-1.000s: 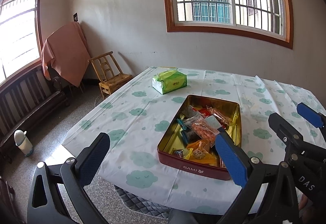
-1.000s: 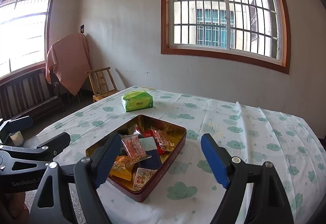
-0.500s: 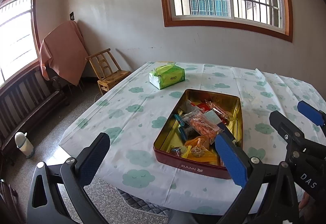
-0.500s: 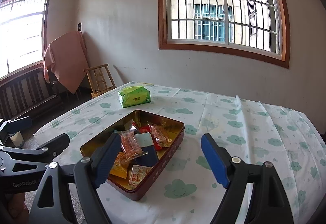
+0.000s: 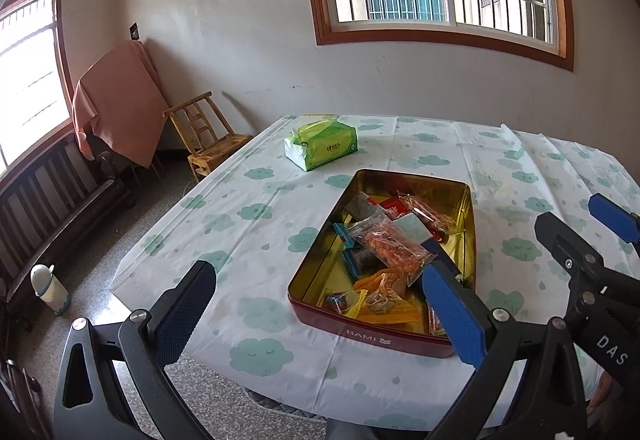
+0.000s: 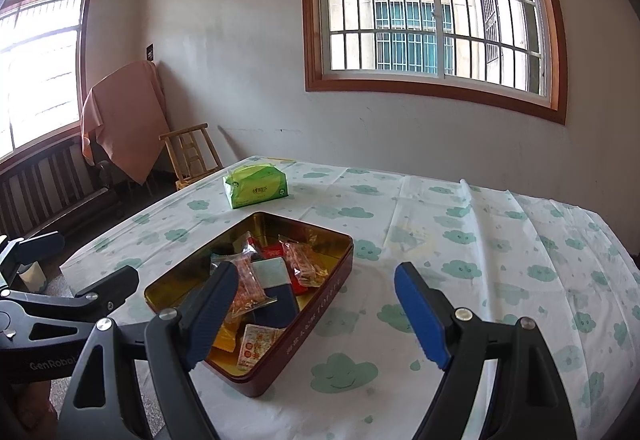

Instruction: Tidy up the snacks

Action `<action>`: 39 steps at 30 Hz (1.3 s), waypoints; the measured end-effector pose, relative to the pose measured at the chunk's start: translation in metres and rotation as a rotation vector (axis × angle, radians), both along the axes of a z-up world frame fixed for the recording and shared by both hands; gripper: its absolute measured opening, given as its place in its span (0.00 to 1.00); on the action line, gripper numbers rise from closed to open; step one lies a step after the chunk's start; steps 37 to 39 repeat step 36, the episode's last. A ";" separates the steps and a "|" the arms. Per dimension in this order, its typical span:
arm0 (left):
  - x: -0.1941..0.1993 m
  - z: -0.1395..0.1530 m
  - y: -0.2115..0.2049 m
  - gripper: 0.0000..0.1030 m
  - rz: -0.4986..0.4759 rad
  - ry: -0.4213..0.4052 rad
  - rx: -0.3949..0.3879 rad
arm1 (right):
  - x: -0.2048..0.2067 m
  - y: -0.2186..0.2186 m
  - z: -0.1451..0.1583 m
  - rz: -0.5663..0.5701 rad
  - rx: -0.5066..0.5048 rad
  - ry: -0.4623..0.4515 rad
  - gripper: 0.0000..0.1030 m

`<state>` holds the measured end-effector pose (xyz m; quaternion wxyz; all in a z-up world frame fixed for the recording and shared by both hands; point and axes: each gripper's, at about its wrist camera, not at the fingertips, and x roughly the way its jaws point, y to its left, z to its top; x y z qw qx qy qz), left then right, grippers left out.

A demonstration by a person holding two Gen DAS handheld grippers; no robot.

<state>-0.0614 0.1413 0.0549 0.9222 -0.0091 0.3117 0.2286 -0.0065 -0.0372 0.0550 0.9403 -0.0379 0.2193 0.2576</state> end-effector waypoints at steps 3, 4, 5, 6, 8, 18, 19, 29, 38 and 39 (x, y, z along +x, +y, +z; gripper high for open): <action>0.005 -0.001 -0.002 1.00 -0.002 0.009 0.006 | 0.009 -0.005 -0.003 -0.014 0.006 0.017 0.80; 0.006 -0.001 -0.003 1.00 -0.005 0.012 0.007 | 0.012 -0.008 -0.004 -0.022 0.010 0.025 0.80; 0.008 -0.002 -0.003 1.00 -0.006 0.015 0.006 | 0.016 -0.011 -0.005 -0.031 0.014 0.031 0.80; 0.010 -0.002 -0.004 1.00 -0.008 0.017 0.006 | 0.018 -0.013 -0.005 -0.037 0.017 0.033 0.80; 0.014 -0.003 -0.006 1.00 -0.010 0.023 0.007 | 0.022 -0.016 -0.006 -0.047 0.016 0.032 0.80; 0.029 -0.005 -0.010 1.00 -0.024 0.054 0.009 | 0.054 -0.045 -0.018 -0.109 -0.019 0.064 0.80; 0.031 -0.005 -0.010 1.00 -0.027 0.060 0.004 | 0.061 -0.052 -0.021 -0.120 -0.029 0.079 0.80; 0.049 -0.003 -0.008 1.00 -0.018 0.117 -0.005 | 0.166 -0.167 -0.084 -0.311 -0.272 0.241 0.80; 0.051 -0.001 0.015 1.00 0.007 0.162 -0.105 | 0.219 -0.227 -0.124 -0.397 -0.326 0.386 0.80; 0.051 -0.001 0.015 1.00 0.007 0.162 -0.105 | 0.219 -0.227 -0.124 -0.397 -0.326 0.386 0.80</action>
